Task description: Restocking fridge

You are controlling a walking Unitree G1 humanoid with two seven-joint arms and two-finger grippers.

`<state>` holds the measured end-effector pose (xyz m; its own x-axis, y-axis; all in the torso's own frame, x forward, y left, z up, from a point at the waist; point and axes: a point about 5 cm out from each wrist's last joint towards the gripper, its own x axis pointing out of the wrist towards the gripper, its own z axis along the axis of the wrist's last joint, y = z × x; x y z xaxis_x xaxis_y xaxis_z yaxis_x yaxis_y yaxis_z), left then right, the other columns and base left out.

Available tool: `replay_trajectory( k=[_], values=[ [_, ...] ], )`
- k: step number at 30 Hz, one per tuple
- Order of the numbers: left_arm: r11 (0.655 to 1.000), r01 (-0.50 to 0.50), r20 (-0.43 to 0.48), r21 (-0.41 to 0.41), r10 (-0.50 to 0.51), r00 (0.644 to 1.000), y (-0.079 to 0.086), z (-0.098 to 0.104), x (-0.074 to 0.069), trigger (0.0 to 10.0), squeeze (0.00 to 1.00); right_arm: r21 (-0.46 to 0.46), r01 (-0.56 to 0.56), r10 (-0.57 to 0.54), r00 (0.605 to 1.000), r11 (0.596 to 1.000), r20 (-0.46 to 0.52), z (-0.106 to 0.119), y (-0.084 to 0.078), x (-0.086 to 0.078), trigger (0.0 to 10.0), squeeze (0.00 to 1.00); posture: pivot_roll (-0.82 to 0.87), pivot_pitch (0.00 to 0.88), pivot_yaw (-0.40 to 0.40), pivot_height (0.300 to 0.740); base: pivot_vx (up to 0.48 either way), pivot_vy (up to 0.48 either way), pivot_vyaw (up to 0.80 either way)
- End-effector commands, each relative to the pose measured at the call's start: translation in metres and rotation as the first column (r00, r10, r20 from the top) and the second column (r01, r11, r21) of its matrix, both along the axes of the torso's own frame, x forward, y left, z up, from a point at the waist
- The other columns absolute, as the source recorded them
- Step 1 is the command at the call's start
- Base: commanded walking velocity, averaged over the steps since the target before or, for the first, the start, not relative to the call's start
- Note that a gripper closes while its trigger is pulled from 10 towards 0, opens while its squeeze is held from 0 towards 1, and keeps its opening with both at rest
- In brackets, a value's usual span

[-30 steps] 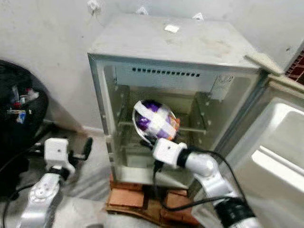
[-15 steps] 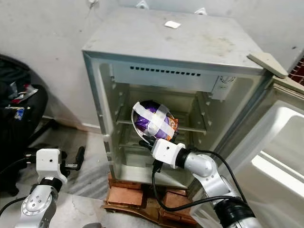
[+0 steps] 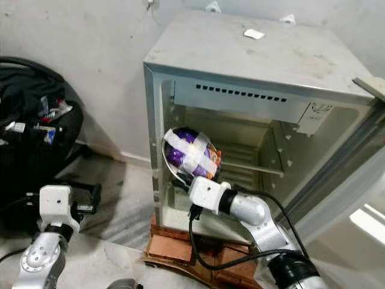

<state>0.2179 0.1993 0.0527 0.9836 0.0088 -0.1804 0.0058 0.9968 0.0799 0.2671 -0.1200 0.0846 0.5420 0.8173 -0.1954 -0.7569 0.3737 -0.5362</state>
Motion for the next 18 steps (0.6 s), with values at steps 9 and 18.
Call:
replay_trajectory(
  k=[9,18],
  values=[
    [1.000,0.021,0.000,-0.001,-0.021,1.000,-0.005,0.004,-0.003,10.0,0.00,-0.037,0.049,-0.049,0.999,0.998,0.005,-0.001,-0.011,0.006,10.0,0.00,0.07,0.009,-0.053,0.740,0.000,0.000,0.00],
    [1.000,0.023,-0.008,0.004,-0.023,1.000,-0.005,0.005,-0.003,10.0,0.00,-0.033,0.062,-0.061,0.998,0.998,0.014,0.005,-0.010,0.017,10.0,0.00,0.07,0.046,-0.058,0.740,0.000,0.000,0.00]
  ],
)
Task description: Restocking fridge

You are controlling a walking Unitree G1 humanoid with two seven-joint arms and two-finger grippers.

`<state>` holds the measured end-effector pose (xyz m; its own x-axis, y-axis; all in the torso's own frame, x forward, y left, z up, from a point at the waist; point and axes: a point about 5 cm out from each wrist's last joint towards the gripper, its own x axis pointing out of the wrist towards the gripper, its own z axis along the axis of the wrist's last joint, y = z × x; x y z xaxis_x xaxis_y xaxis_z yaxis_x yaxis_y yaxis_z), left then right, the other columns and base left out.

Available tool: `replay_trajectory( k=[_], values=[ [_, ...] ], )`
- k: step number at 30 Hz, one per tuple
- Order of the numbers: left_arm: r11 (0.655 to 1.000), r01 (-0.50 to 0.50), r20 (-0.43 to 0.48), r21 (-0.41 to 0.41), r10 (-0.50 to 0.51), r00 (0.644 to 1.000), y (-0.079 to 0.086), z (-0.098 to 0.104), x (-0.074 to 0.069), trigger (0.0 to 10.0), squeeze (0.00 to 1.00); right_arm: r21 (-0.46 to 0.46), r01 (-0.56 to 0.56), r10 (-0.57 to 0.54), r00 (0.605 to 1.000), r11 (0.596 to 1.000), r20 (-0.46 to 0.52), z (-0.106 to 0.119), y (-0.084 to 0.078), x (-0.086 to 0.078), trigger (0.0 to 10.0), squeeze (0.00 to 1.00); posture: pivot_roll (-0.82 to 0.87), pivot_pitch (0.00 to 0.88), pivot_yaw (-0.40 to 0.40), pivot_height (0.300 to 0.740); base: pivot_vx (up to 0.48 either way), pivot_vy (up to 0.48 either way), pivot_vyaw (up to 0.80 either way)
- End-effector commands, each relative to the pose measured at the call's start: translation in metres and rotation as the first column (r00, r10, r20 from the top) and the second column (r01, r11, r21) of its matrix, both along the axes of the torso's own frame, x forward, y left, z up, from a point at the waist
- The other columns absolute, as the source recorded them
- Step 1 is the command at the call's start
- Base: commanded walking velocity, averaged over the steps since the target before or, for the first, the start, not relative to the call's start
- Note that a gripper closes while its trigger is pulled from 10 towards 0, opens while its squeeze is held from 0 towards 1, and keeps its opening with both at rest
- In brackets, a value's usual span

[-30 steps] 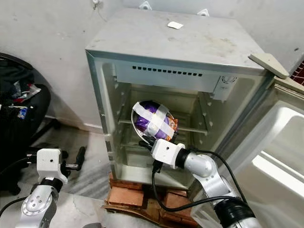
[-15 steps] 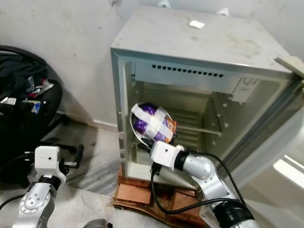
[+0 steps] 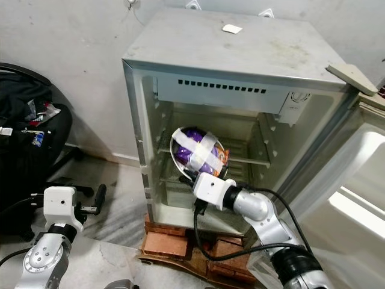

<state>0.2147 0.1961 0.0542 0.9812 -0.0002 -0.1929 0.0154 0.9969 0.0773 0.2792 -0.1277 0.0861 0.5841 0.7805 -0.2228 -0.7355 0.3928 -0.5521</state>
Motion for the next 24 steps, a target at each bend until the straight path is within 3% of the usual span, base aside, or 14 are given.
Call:
replay_trajectory(
  k=[1,5,7,10,15,19,20,24],
  values=[
    [1.000,0.016,0.004,0.006,-0.016,1.000,-0.002,0.004,0.000,10.0,0.00,0.003,0.005,-0.005,1.000,1.000,0.009,0.003,-0.001,0.006,10.0,0.00,0.07,0.046,-0.058,0.740,0.000,0.000,0.00],
    [1.000,0.024,0.004,0.009,-0.024,1.000,-0.004,0.006,-0.004,10.0,0.00,0.005,-0.014,0.014,1.000,1.000,-0.006,0.004,0.004,0.014,10.0,0.00,0.09,0.069,-0.064,0.740,0.000,0.000,0.00],
    [1.000,0.023,0.003,0.014,-0.023,1.000,-0.004,0.008,-0.007,10.0,0.00,-0.007,-0.028,0.028,0.999,1.000,-0.015,0.009,0.010,0.028,10.0,0.00,0.11,0.102,-0.074,0.740,0.000,0.000,0.00],
    [1.000,0.021,0.003,0.019,-0.021,1.000,-0.004,0.008,-0.010,10.0,0.00,-0.013,-0.031,0.031,0.999,0.999,-0.014,0.011,0.011,0.033,10.0,0.00,0.12,0.112,-0.082,0.740,0.000,0.000,0.00],
    [1.000,-0.011,-0.018,0.027,0.011,1.000,0.000,0.007,-0.023,10.0,0.00,-0.058,-0.033,0.033,0.999,0.998,0.002,0.025,0.023,0.057,10.0,0.00,0.14,0.128,-0.098,0.740,0.000,0.000,0.00],
    [0.998,-0.008,-0.019,0.059,0.009,1.000,0.001,0.009,-0.031,10.0,0.00,-0.067,-0.049,0.051,0.998,0.997,0.024,0.040,0.042,0.071,10.0,0.00,0.16,0.152,-0.107,0.740,0.000,0.000,0.00],
    [0.998,-0.008,-0.022,0.069,0.009,1.000,0.002,0.011,-0.034,10.0,0.00,-0.088,-0.055,0.058,0.998,0.995,0.036,0.045,0.054,0.076,10.0,0.00,0.16,0.165,-0.108,0.740,0.000,0.000,0.00],
    [0.997,-0.003,-0.030,0.081,0.005,1.000,0.002,0.013,-0.040,10.0,0.00,-0.102,-0.057,0.061,0.997,0.993,0.040,0.051,0.067,0.081,10.0,0.00,0.18,0.196,-0.109,0.740,0.000,0.000,0.00]
  ],
)
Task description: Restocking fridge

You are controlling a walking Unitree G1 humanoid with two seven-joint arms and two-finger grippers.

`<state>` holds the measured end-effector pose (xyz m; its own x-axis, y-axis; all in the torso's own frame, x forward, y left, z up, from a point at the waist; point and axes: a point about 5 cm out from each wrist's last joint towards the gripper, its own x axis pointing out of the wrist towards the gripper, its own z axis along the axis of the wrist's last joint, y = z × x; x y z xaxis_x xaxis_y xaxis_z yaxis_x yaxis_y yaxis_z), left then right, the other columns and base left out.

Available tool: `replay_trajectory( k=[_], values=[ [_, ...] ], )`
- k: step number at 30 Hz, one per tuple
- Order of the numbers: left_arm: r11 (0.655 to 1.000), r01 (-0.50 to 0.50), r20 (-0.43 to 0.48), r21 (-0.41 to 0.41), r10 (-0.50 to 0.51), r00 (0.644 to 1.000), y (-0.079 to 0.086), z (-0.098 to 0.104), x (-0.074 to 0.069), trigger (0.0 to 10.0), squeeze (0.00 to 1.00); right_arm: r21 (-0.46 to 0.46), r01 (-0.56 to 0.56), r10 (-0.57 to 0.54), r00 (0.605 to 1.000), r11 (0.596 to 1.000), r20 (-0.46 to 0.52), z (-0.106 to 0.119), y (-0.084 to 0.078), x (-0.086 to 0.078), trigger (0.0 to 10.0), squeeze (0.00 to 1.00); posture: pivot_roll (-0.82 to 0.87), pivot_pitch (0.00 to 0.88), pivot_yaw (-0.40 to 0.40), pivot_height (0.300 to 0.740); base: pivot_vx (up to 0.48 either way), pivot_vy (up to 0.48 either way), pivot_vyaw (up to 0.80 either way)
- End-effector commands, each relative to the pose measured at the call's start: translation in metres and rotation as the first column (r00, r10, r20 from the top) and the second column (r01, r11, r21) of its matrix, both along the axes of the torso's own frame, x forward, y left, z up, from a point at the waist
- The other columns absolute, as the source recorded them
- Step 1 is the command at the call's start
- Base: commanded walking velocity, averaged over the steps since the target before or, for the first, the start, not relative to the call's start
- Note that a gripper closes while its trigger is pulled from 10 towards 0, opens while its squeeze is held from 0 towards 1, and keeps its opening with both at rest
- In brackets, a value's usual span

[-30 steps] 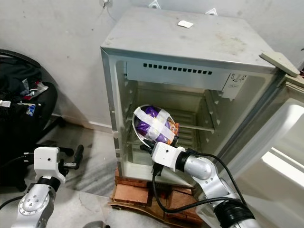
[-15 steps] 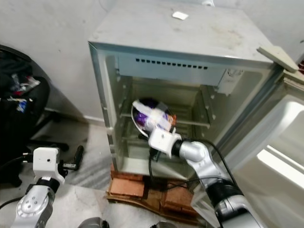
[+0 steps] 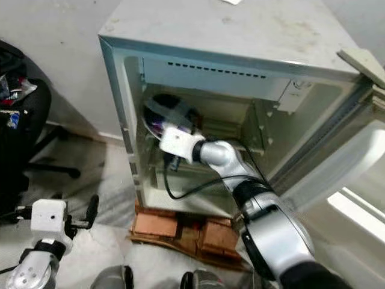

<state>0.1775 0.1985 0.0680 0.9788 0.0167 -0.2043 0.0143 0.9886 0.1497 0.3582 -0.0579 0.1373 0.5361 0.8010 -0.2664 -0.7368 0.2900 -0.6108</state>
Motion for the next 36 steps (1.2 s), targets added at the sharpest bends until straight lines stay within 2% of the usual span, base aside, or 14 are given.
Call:
replay_trajectory(
  k=[1,5,8,13,14,16,19,25,31,32,36],
  values=[
    [1.000,-0.003,-0.026,0.012,0.003,1.000,0.000,0.000,-0.007,10.0,0.00,-0.039,0.024,-0.023,1.000,0.999,0.013,0.001,0.004,0.005,10.0,0.00,0.19,0.217,-0.111,0.740,0.000,0.000,0.00],
    [0.999,0.004,-0.041,0.039,-0.002,0.999,0.004,0.002,-0.016,10.0,0.00,-0.095,0.026,-0.022,0.999,0.995,0.050,0.004,0.016,0.007,10.0,0.00,0.20,0.247,-0.116,0.740,0.000,0.000,0.00],
    [0.999,-0.013,-0.053,0.050,0.016,0.998,0.008,0.006,-0.025,10.0,0.00,-0.143,0.075,-0.065,0.995,0.987,0.074,0.004,0.024,0.011,10.0,0.00,0.22,0.263,-0.120,0.740,0.000,0.000,0.00],
    [0.998,-0.016,-0.064,0.057,0.019,0.998,0.009,0.008,-0.031,10.0,0.00,-0.145,0.165,-0.154,0.985,0.976,0.084,0.003,0.030,0.014,10.0,0.00,0.24,0.275,-0.121,0.740,0.000,0.000,0.00],
    [0.998,-0.016,-0.064,0.057,0.019,0.998,0.009,0.008,-0.031,10.0,0.00,-0.145,0.165,-0.154,0.985,0.976,0.084,0.003,0.030,0.014,10.0,0.00,0.24,0.275,-0.121,0.740,0.000,0.000,0.00],
    [0.998,-0.013,-0.070,0.060,0.017,0.997,0.008,0.009,-0.034,10.0,0.00,-0.175,0.164,-0.135,0.977,0.971,0.166,0.003,0.040,0.012,10.0,0.00,0.24,0.278,-0.123,0.740,0.000,0.000,0.00],
    [0.998,-0.012,-0.075,0.061,0.016,0.997,0.007,0.009,-0.035,10.0,0.00,-0.191,0.166,-0.128,0.971,0.967,0.200,0.003,0.044,0.012,10.0,0.00,0.24,0.280,-0.123,0.740,0.000,0.000,0.00],
    [0.998,-0.009,-0.079,0.061,0.014,0.997,0.006,0.009,-0.035,10.0,0.00,-0.238,0.151,-0.113,0.979,0.960,0.167,0.001,0.051,0.010,10.0,0.00,0.26,0.275,-0.126,0.740,0.000,0.000,0.00],
    [0.998,-0.011,-0.082,0.066,0.017,0.996,0.006,0.010,-0.037,10.0,0.00,-0.213,0.222,-0.184,0.965,0.951,0.186,0.005,0.049,0.015,10.0,0.00,0.27,0.279,-0.126,0.740,0.000,0.000,0.00],
    [0.997,-0.016,-0.084,0.070,0.022,0.996,0.008,0.011,-0.038,10.0,0.00,-0.175,0.245,-0.213,0.960,0.954,0.183,0.009,0.048,0.017,10.0,0.00,0.27,0.285,-0.125,0.740,0.000,0.000,0.00],
    [0.997,-0.021,-0.077,0.076,0.027,0.997,0.008,0.013,-0.037,10.0,0.00,-0.127,0.258,-0.232,0.954,0.958,0.188,0.016,0.046,0.019,10.0,0.00,0.28,0.280,-0.121,0.740,0.000,0.000,0.00]
  ],
)
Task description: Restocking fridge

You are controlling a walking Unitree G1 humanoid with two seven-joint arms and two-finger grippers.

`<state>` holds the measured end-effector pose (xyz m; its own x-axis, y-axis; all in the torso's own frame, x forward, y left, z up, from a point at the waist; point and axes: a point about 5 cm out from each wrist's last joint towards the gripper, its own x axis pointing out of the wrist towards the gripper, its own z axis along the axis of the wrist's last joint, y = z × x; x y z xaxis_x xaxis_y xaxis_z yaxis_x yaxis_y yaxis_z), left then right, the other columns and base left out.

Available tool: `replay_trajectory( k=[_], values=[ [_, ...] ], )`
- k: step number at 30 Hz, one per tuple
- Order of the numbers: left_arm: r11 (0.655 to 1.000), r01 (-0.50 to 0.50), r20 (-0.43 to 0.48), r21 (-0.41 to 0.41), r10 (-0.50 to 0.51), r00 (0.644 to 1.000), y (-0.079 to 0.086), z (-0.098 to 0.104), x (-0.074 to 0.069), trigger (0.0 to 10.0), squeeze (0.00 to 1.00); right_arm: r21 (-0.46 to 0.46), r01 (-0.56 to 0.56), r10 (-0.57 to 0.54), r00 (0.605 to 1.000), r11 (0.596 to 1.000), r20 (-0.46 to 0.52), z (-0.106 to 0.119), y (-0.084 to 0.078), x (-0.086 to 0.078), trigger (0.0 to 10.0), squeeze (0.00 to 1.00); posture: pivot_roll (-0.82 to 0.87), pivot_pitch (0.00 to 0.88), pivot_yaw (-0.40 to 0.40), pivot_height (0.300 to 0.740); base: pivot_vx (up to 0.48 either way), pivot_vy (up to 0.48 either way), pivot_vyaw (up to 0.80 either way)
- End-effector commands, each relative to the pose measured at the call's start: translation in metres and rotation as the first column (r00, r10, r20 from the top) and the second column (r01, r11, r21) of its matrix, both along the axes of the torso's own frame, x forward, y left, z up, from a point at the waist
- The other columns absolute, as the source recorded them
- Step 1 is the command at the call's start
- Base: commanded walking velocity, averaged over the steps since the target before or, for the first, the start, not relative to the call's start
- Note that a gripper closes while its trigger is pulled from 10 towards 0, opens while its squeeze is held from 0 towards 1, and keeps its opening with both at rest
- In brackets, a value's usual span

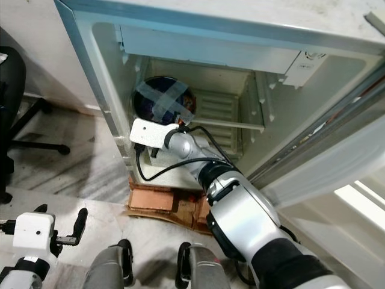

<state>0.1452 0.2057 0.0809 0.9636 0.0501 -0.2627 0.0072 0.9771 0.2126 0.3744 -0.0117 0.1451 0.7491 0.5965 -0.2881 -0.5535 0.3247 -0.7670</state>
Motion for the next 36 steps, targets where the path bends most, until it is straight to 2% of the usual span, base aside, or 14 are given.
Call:
replay_trajectory(
  k=[1,3,5,8,12,13,15,19,22,28,30,36],
  values=[
    [1.000,0.001,0.003,0.011,-0.001,1.000,0.000,0.004,-0.002,10.0,0.00,0.052,0.009,-0.010,1.000,0.999,0.019,0.011,0.000,0.004,10.0,0.00,0.29,0.274,-0.122,0.740,0.000,0.000,0.00],
    [1.000,0.011,0.014,0.019,-0.012,1.000,0.000,0.006,0.002,10.0,0.00,0.082,0.009,-0.011,1.000,0.997,0.025,0.015,-0.001,0.005,10.0,0.00,0.29,0.266,-0.125,0.740,0.000,0.000,0.00],
    [1.000,-0.004,0.033,0.022,0.003,0.999,0.003,0.006,0.010,10.0,0.00,0.206,0.025,-0.023,1.000,0.978,-0.012,0.023,-0.004,0.008,10.0,0.00,0.28,0.246,-0.135,0.740,0.000,0.000,0.00],
    [1.000,-0.018,0.043,0.021,0.017,0.999,0.006,0.005,0.015,10.0,0.00,0.250,0.011,-0.007,1.000,0.968,-0.015,0.024,-0.009,0.008,10.0,0.00,0.26,0.224,-0.134,0.740,0.000,0.000,0.00],
    [1.000,0.010,0.056,-0.002,-0.010,0.998,-0.004,0.002,0.024,10.0,0.00,0.302,-0.026,0.043,0.998,0.953,-0.048,0.015,-0.028,0.004,10.0,0.00,0.22,0.192,-0.138,0.740,0.000,0.000,0.00],
    [1.000,0.010,0.056,-0.002,-0.010,0.998,-0.004,0.002,0.024,10.0,0.00,0.302,-0.026,0.043,0.998,0.953,-0.048,0.015,-0.028,0.004,10.0,0.00,0.22,0.192,-0.138,0.740,0.000,0.000,0.00],
    [1.000,0.015,0.074,-0.024,-0.013,0.997,-0.009,0.000,0.031,10.0,0.00,0.324,-0.032,0.058,0.996,0.945,-0.073,0.008,-0.042,0.002,10.0,0.00,0.21,0.178,-0.144,0.740,0.000,0.000,0.00],
    [0.999,0.007,0.080,-0.046,-0.003,0.997,-0.010,-0.002,0.033,10.0,0.00,0.304,-0.070,0.095,0.993,0.950,-0.066,0.001,-0.050,-0.003,10.0,0.00,0.18,0.155,-0.146,0.740,0.000,0.000,0.00],
    [0.999,0.013,0.078,-0.052,-0.009,0.997,-0.012,-0.006,0.036,10.0,0.00,0.350,-0.069,0.117,0.986,0.934,-0.119,-0.008,-0.055,-0.008,10.0,0.00,0.16,0.137,-0.147,0.740,0.000,0.000,0.00],
    [0.998,0.008,0.091,-0.064,-0.002,0.996,-0.015,-0.007,0.037,10.0,0.00,0.385,-0.151,0.197,0.977,0.910,-0.081,-0.025,-0.056,-0.029,10.0,0.00,0.16,0.111,-0.145,0.740,0.000,0.000,0.00],
    [0.998,0.004,0.084,-0.067,0.002,0.996,-0.015,-0.009,0.033,10.0,0.00,0.401,-0.152,0.195,0.979,0.904,-0.068,-0.031,-0.059,-0.036,10.0,0.00,0.16,0.107,-0.142,0.740,0.000,0.000,0.00],
    [0.997,0.018,0.075,-0.070,-0.012,0.997,-0.018,-0.014,0.033,10.0,0.00,0.425,-0.129,0.178,0.981,0.896,-0.077,-0.036,-0.065,-0.042,10.0,0.00,0.15,0.101,-0.135,0.740,0.000,0.000,0.00]
  ],
)
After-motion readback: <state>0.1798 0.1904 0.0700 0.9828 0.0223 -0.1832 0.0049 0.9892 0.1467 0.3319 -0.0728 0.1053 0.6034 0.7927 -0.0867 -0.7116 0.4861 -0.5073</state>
